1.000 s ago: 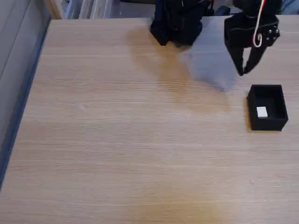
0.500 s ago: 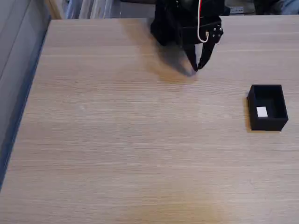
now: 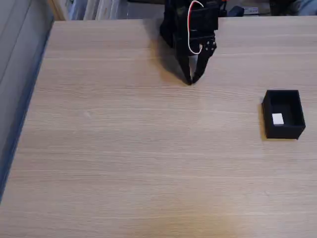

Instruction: Pick a white block and place it in the black box.

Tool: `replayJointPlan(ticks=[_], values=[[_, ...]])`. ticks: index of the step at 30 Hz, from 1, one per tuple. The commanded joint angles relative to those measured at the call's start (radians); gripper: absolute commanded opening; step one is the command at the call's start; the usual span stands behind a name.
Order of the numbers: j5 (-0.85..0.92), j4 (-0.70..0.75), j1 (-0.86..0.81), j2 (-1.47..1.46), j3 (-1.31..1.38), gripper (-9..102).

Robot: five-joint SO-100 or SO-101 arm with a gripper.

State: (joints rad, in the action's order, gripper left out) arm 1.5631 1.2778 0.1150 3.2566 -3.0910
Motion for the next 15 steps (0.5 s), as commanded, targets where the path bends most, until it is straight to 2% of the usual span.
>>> replayJointPlan(ticks=[1, 15], values=[[-0.015, 0.064, -0.005, 0.075, -0.014, 0], [0.006, 0.067, -0.020, 0.075, -0.015, 0]])
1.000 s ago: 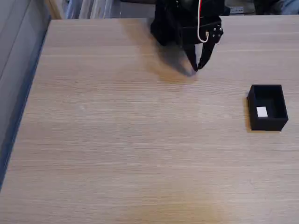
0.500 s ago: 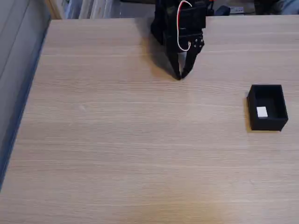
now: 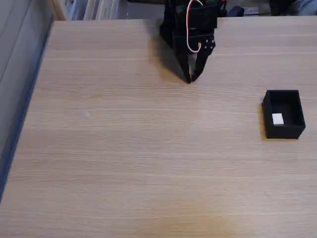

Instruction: Pick a white block and place it in the black box.

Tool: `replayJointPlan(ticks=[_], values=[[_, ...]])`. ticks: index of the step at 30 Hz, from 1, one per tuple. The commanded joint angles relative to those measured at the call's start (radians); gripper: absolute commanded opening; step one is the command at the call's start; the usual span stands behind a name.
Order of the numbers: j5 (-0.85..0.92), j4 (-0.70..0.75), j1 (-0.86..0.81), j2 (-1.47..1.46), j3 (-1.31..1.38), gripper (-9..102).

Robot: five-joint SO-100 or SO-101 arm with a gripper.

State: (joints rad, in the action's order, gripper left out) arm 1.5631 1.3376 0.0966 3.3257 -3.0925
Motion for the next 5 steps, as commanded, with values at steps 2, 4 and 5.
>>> replayJointPlan(ticks=[2, 4, 5], values=[[0.006, 0.008, -0.002, 0.006, -0.014, 0], [0.006, 0.008, -0.003, 0.006, -0.014, 0], [0.006, 0.008, -0.005, 0.006, -0.014, 0]])
